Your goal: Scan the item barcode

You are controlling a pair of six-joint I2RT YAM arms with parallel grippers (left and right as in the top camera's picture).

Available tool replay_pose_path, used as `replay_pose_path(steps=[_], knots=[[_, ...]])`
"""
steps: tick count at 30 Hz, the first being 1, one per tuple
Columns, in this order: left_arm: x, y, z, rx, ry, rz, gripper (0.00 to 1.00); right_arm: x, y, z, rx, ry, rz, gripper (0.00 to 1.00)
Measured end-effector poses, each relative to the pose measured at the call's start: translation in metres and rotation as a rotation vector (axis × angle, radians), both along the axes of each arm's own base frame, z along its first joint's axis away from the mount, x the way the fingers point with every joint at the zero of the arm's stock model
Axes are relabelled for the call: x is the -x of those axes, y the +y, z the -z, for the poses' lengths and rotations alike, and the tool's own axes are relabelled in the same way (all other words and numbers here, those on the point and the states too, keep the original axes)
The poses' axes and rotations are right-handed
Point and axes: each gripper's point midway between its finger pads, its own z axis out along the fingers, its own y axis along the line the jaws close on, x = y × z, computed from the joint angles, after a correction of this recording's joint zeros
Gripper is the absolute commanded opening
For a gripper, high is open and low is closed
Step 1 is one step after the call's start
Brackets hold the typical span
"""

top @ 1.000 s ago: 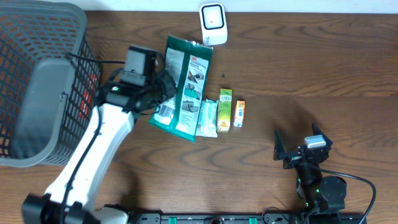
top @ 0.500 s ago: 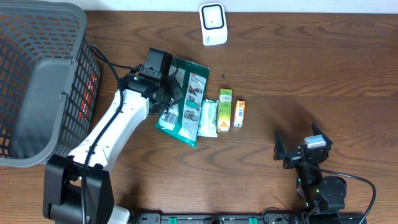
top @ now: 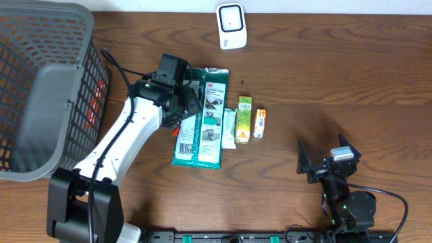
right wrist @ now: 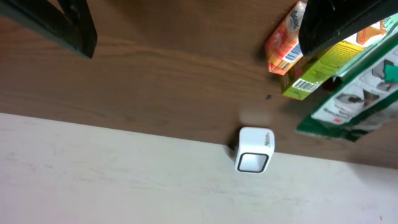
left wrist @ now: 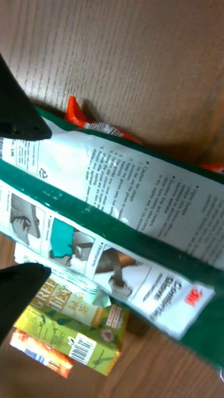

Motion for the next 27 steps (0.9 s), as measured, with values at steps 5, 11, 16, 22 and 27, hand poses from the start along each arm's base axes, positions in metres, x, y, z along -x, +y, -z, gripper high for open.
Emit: replay_pose_path(steps=[5, 11, 16, 22, 27], knots=[[-0.003, -0.001, -0.020, -0.018, -0.036, 0.081, 0.72, 0.000, 0.000, 0.000, 0.000, 0.000, 0.000, 0.99], [-0.005, 0.030, -0.100, -0.141, -0.103, 0.135, 0.73, 0.000, 0.000, 0.000, 0.000, 0.000, 0.000, 0.99], [-0.018, 0.077, -0.159, -0.250, -0.226, 0.051, 0.73, 0.000, 0.000, 0.000, 0.000, 0.000, 0.000, 0.99], [-0.023, 0.123, -0.167, -0.318, -0.233, -0.051, 0.82, 0.000, 0.000, 0.000, 0.000, 0.000, 0.000, 0.99], [-0.023, 0.137, -0.167, -0.337, -0.225, -0.087, 0.83, 0.000, 0.000, 0.000, 0.000, 0.000, 0.000, 0.99]])
